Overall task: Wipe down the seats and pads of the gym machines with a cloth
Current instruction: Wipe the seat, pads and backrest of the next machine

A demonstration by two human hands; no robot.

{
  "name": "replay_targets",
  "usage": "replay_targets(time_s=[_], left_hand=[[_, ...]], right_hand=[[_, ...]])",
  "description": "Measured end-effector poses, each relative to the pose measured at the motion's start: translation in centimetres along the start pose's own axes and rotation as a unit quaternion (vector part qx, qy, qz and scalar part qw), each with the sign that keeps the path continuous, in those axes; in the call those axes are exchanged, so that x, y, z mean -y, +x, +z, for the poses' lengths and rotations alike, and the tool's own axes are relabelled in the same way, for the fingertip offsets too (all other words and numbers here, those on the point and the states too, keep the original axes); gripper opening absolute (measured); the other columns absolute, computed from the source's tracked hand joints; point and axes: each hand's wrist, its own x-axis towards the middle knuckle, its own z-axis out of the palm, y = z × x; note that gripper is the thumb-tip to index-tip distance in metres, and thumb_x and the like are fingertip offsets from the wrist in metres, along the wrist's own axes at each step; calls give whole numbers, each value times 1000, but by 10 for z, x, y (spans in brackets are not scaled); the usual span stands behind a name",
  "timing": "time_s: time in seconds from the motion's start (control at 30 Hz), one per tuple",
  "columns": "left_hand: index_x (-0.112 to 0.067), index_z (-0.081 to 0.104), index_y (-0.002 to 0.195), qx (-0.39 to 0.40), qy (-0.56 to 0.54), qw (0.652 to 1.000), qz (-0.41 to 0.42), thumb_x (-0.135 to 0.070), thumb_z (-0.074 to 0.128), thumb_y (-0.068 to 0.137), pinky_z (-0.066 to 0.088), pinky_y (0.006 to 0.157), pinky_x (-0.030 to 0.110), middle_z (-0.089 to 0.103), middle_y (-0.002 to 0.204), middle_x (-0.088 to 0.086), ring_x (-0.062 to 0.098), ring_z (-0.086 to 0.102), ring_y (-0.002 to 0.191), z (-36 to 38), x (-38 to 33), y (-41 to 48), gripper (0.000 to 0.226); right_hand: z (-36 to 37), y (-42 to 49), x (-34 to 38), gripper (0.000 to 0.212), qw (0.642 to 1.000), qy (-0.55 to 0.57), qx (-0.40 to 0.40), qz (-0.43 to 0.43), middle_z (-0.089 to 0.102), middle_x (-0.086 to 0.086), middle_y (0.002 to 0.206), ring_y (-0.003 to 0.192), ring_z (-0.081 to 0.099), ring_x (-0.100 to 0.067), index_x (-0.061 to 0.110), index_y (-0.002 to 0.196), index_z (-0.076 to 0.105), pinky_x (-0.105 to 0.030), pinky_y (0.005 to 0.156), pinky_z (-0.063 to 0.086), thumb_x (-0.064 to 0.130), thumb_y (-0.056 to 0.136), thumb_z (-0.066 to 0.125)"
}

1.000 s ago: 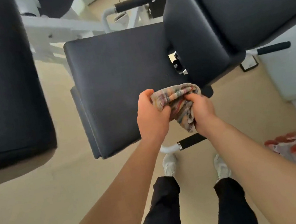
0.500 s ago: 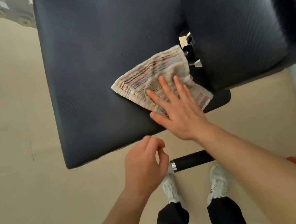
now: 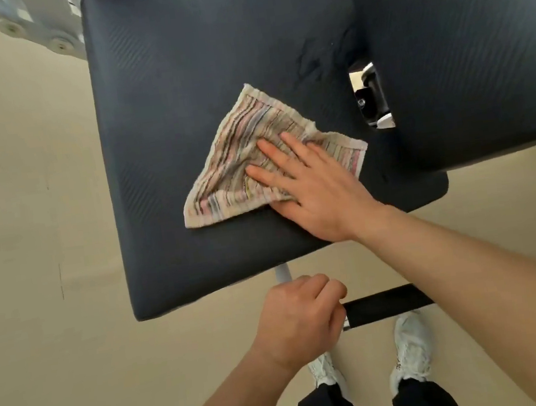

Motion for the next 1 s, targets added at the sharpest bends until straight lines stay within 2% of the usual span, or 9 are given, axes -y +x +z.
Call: replay_targets(time_s=[0.17,0.3,0.4,0.5,0.57,0.63,0.87,0.93,1.0], left_hand=[[-10,71,83,-91,-6,996,-19,-6,54,82,47,51,32,63,72,-1,17,57,61,-57,8,6,18],[-5,70,82,-252,6,962,-109,1,52,86,44,64,19,65,76,-4,10,56,67,-126,44,10,19],[-10,66,97,-353,-6,896,-269,-7,49,92,46,73,24,68,92,0,12,60,82,-153,80,9,18],[-20,61,116,-398,-90,793,-452,-16,44,94,42,84,11,64,115,-7,4,58,100,-155,112,4,27],[-22,62,114,-405,-178,726,-527,-20,41,97,47,94,21,65,114,-7,13,62,107,-148,127,-1,27],[-20,67,103,-393,-245,688,-559,-21,40,96,51,94,35,70,107,-4,21,66,105,-142,130,-2,28],[-16,75,81,-391,-274,658,-583,-14,44,91,47,64,26,68,75,-5,13,62,73,-150,128,3,32],[-19,74,84,-374,-284,657,-591,-22,40,93,50,70,27,73,87,-3,14,68,84,-152,129,3,35],[-22,74,90,-374,-278,662,-587,-26,39,92,52,84,33,74,100,-5,16,68,98,-152,130,4,35]], right_hand=[[-22,66,-28,61,979,44,-38,194,-11,2,169,155,-11,-28,41,159,4,-48,125,-1,57,102,19],[17,-1,59,65,999,-19,-33,-9,2,-1,170,156,-1,-31,38,159,10,-46,124,2,54,98,26],[16,-10,57,61,996,-10,-5,-85,6,3,169,156,1,-26,41,158,15,-44,124,3,55,99,25],[-12,58,21,59,999,4,-31,28,3,6,170,156,-1,-24,43,158,14,-47,125,7,57,102,22],[-33,103,4,59,990,42,-36,129,-4,5,170,156,-6,-25,42,159,10,-48,125,4,57,103,23],[-34,120,12,61,986,31,-47,157,-8,2,170,156,-9,-28,40,159,6,-48,125,2,56,102,22],[23,15,94,65,992,-11,-40,-120,10,0,169,156,4,-28,35,159,20,-47,125,8,50,98,39],[20,0,90,61,990,0,-17,-139,14,3,168,156,6,-25,34,158,25,-44,126,7,48,100,38],[6,-10,88,51,988,114,11,-106,31,6,163,154,19,-19,32,151,42,-40,125,14,39,100,40]])
